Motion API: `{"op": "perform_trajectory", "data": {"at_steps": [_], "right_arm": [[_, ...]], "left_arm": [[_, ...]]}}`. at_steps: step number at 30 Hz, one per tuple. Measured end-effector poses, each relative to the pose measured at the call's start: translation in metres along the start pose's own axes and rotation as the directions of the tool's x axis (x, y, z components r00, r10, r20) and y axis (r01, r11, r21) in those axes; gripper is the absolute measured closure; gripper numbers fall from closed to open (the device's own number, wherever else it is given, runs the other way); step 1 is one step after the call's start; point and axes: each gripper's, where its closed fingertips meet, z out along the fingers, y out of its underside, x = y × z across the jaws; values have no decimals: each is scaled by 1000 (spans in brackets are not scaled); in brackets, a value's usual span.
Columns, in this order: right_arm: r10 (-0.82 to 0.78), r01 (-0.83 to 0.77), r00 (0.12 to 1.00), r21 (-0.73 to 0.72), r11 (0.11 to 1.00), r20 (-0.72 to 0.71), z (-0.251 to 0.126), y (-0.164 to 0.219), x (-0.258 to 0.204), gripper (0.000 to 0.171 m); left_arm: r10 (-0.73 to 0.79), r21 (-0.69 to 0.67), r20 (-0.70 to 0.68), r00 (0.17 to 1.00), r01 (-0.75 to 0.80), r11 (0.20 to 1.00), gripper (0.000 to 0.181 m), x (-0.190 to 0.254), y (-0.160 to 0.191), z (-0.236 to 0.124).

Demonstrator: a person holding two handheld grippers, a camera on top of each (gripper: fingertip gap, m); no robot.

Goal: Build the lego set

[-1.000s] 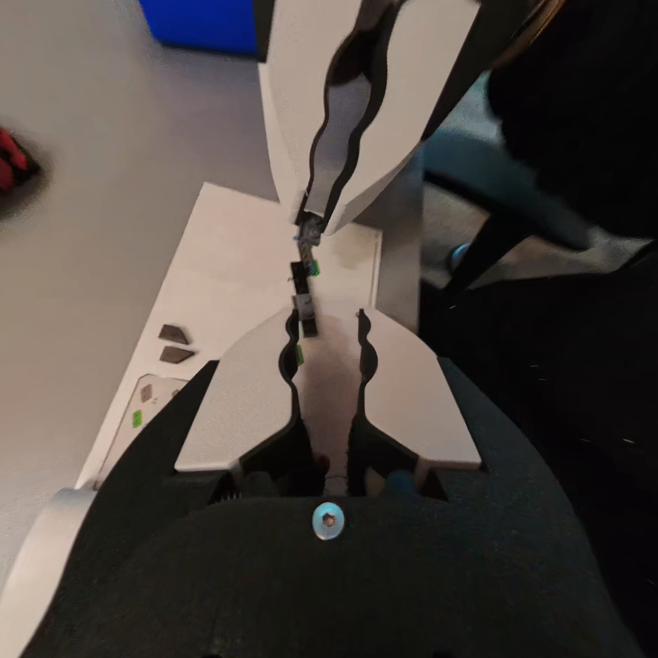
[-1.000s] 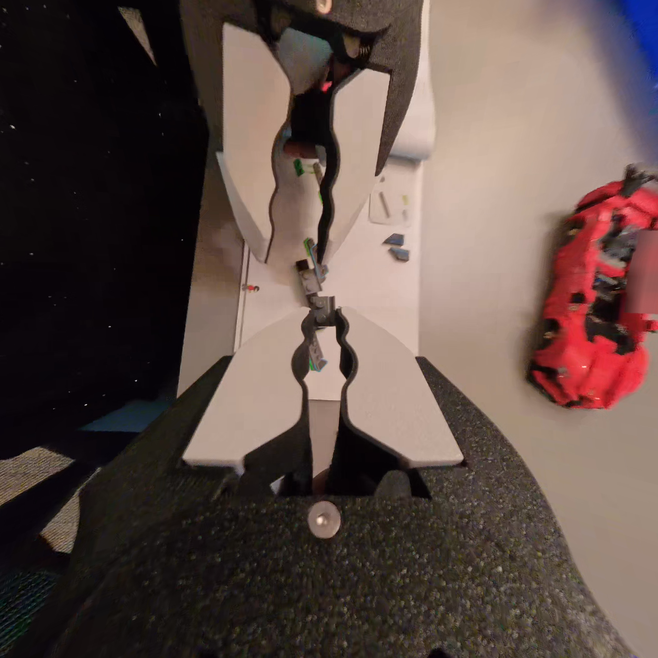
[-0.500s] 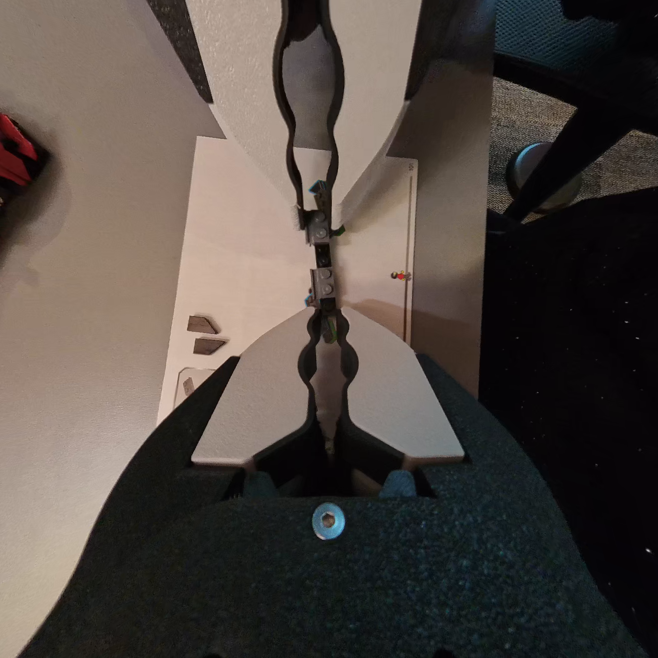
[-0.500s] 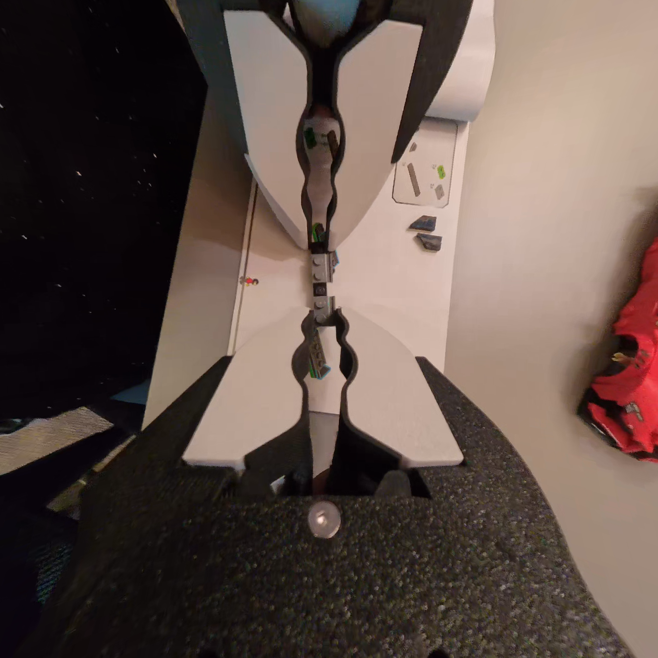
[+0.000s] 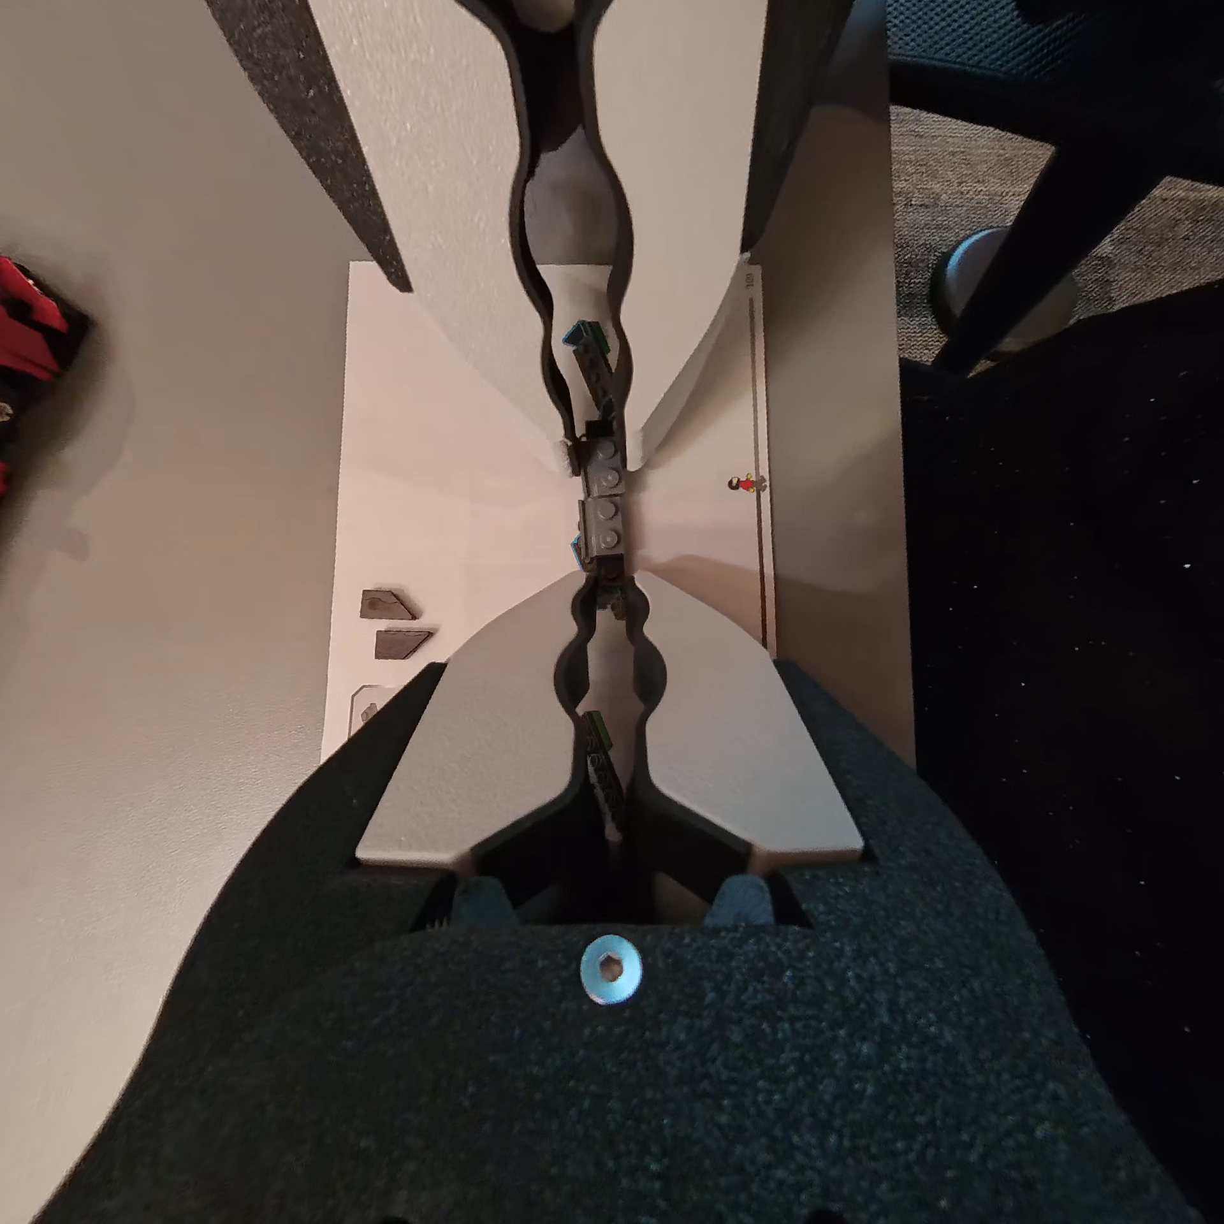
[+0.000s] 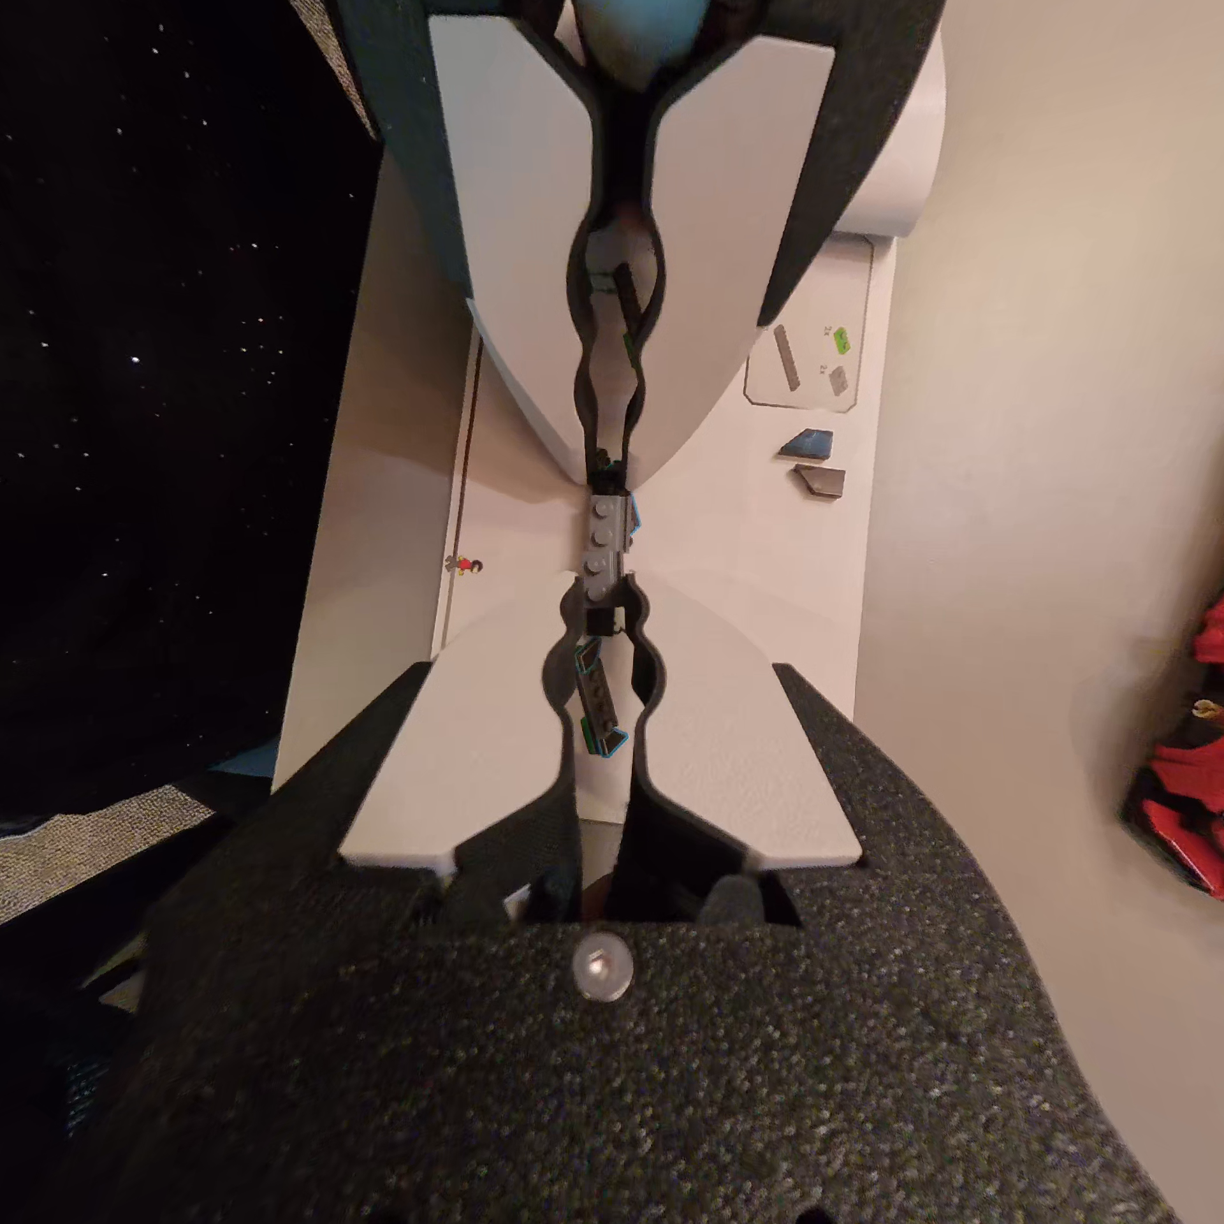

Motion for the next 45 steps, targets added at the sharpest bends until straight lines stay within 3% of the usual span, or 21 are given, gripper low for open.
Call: {"op": "perform_trajectory", "data": {"at_steps": [1, 22, 28, 33, 45], "right_arm": [[0, 0, 1000, -1, 1000, -5, 0, 0, 1, 159], [45, -45, 999, -6, 999, 8, 0, 1, 3, 159], [49, -49, 999, -4, 999, 11, 0, 1, 3, 159], [53, -53, 998, -2, 999, 17, 0, 1, 3, 159], [64, -64, 998, 20, 998, 16, 1, 1, 3, 159]], "left_arm": [[2, 3, 0, 1000, -2, 1000, 173, 0, 0, 0], [0, 19, -18, 1000, 0, 1000, 171, 0, -1, -2], [-13, 219, -52, 999, 24, 975, 181, 1, -34, -21], [64, 125, 13, 998, -65, 990, 181, -2, -33, 3], [-4, 56, -34, 999, 5, 998, 181, -5, -28, 8]]}}
